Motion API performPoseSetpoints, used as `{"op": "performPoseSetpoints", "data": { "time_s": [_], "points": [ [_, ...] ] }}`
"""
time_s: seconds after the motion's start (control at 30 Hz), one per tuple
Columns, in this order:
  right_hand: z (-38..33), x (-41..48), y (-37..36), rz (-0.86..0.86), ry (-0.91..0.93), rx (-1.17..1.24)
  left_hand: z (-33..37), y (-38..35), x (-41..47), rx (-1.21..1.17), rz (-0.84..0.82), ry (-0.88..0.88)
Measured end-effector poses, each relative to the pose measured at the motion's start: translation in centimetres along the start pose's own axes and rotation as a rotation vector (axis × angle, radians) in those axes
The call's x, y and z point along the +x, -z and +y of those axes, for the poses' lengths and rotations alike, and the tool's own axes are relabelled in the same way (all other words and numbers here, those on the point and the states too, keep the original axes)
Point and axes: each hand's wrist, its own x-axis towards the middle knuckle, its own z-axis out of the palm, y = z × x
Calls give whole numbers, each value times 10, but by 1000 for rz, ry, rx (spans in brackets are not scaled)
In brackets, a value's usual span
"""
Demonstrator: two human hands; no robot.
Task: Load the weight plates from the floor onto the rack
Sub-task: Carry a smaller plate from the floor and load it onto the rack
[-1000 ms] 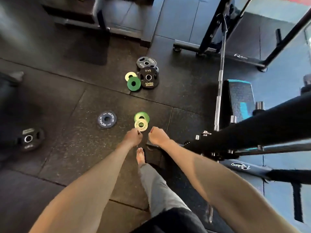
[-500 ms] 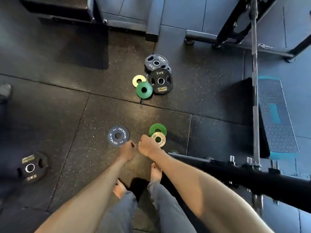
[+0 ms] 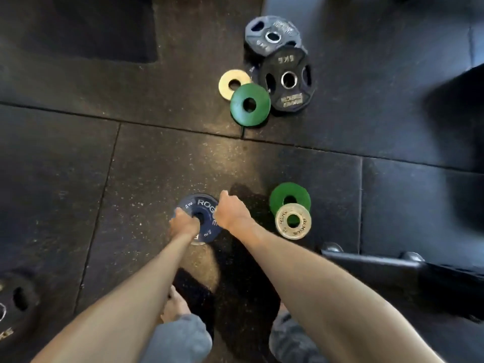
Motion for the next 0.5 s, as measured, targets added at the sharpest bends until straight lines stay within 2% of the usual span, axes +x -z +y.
{"op": "performPoseSetpoints", "data": {
  "time_s": [0.1,0.17,0.23,0.33,0.5],
  "points": [
    [12,56,-50,1,-12,-35,-26,-31,54,-4,79,83],
    [24,82,-78,59,-7,-79,-38,-47,80,-10,107,98],
    [33,104,-101,114,4,-106,-48,-60,101,-6,102,97],
    [41,125,-126,112,27,-153,-59,-79,122,-3,104,87],
    [42,136,-146,210,102,-262,-64,-95,131,77,189,11]
  ]
}}
